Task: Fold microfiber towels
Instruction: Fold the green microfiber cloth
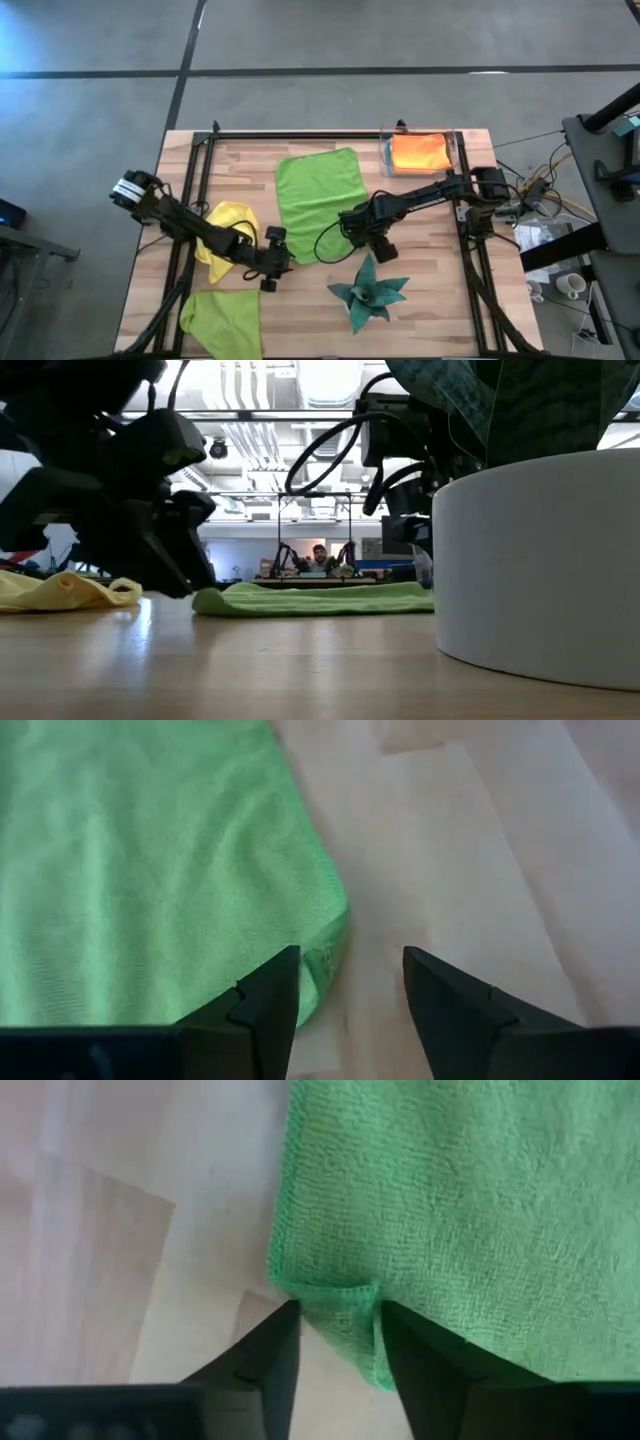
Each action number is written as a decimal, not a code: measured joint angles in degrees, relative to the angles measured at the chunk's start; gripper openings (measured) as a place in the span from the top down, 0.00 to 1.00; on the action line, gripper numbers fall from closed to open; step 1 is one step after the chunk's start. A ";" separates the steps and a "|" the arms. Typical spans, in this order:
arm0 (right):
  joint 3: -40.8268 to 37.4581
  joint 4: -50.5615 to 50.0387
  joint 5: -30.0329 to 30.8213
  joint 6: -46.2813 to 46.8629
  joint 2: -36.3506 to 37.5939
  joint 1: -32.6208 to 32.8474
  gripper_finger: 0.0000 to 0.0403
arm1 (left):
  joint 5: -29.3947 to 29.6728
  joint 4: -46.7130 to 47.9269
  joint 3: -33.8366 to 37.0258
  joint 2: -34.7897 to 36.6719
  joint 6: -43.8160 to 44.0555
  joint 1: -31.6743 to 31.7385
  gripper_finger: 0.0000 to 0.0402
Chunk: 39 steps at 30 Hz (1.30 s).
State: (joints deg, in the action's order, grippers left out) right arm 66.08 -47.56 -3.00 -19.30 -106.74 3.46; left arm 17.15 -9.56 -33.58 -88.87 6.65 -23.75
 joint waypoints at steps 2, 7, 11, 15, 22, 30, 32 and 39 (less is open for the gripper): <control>0.00 0.11 -0.09 0.48 0.00 -0.02 0.71 | 1.63 -0.10 0.09 0.17 -0.04 0.03 0.59; -0.03 0.28 -0.18 1.00 0.00 0.00 0.81 | 1.06 -0.11 0.18 -1.64 0.41 0.22 0.59; -0.09 0.46 -0.19 1.18 0.00 0.00 0.86 | 0.72 -0.63 -0.23 -3.49 0.45 0.22 0.64; 0.33 -0.11 -0.19 2.63 0.04 0.15 0.91 | 1.67 -0.73 -1.27 -3.64 0.49 0.22 0.84; 6.18 -7.17 0.06 4.31 1.29 1.70 0.98 | 2.88 0.06 -1.74 1.51 2.10 0.02 0.99; 8.41 -10.30 -0.11 9.11 5.17 4.59 0.98 | 3.28 2.77 -2.72 9.29 6.67 -4.76 1.00; 8.41 -10.96 0.01 11.75 6.43 5.66 0.98 | 5.94 6.86 -4.35 10.35 8.41 -6.79 1.00; 8.41 -9.67 15.99 18.04 10.65 7.12 0.98 | 19.92 26.57 -9.94 13.86 13.72 -8.45 1.00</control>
State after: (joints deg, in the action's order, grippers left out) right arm 74.50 -57.24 12.98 -1.27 -96.09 10.58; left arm 37.07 17.01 -43.52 -75.01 20.37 -32.19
